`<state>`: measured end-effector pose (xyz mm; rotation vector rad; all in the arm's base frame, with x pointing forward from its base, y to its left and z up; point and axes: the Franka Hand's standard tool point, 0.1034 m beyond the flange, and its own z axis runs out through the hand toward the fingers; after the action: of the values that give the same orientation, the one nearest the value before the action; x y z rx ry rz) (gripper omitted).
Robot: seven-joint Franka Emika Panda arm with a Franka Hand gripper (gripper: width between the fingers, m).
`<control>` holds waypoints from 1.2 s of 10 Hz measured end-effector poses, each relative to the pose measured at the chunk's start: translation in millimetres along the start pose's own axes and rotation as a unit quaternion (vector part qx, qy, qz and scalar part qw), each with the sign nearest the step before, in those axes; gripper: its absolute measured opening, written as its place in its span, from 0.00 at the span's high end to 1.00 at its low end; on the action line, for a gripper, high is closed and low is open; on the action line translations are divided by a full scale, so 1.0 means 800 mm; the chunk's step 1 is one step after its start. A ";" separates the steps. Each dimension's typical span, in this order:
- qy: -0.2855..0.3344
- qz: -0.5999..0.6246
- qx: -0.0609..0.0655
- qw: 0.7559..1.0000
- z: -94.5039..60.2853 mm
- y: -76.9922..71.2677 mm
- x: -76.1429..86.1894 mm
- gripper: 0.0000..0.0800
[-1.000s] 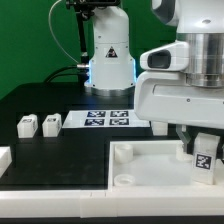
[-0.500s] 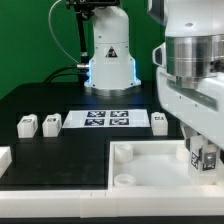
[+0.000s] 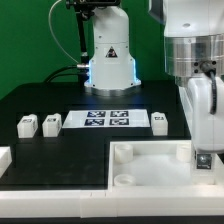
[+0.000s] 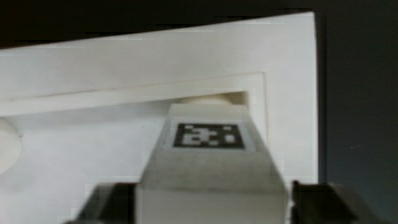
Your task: Assemble one leg
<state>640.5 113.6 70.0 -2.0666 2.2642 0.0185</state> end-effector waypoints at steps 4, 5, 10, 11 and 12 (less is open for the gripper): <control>0.014 -0.314 0.053 0.948 -0.003 -0.009 -0.006 0.19; 0.017 -0.353 0.053 0.934 -0.004 -0.010 -0.006 0.19; 0.038 -0.646 0.038 0.761 -0.003 -0.006 -0.010 0.19; 0.042 -0.703 0.031 0.709 0.000 -0.003 -0.008 0.19; 0.048 -0.741 0.031 0.670 0.002 -0.005 0.003 0.19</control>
Offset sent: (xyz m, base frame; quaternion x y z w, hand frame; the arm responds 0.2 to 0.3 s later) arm 0.0000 0.0000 0.0000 0.0000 0.0000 -0.2667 0.9638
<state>644.1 111.2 68.5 -3.1009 -0.0084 -0.2455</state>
